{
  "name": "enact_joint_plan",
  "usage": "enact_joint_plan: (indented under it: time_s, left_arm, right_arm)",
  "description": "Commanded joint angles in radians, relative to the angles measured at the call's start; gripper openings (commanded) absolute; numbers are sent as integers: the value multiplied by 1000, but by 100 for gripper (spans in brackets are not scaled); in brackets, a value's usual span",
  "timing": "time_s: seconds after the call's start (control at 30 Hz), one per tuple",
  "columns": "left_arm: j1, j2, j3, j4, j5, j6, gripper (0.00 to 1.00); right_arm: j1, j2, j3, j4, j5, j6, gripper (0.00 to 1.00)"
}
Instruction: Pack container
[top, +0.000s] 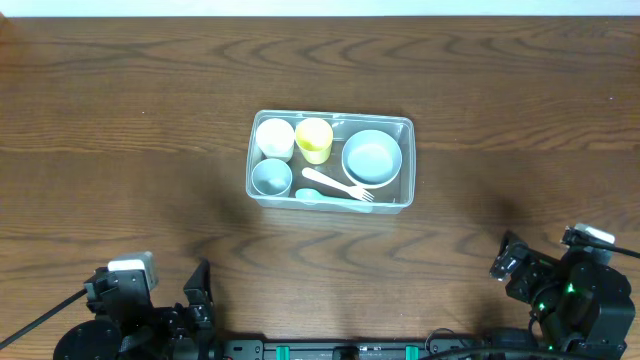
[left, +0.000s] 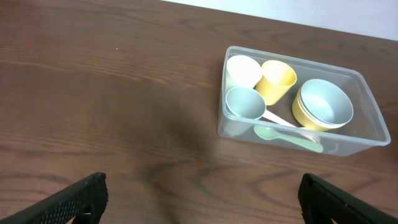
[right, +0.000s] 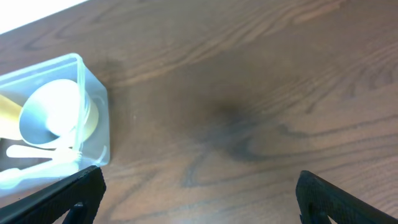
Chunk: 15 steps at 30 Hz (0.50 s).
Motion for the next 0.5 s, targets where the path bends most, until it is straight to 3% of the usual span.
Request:
enact_joint_plan:
  time_s: [0.0,0.17,0.3,0.47]
  left_arm:
    - [0,-1,-3,-2,13,-13,98]
    - [0,-1,-3,-2,13,-13,98]
    - [0,-1,-3,-2,13,-13,98]
    - [0,-1,-3,-2,13,-13,98]
  right_arm:
    - [7,-12,-6,-8,10,5,99]
    - [32,-72,-66,110,-56,-112,99]
    - [56,-196,-251,351,-180,-243,99]
    - [57,-349,-475,654,-253,-249,99]
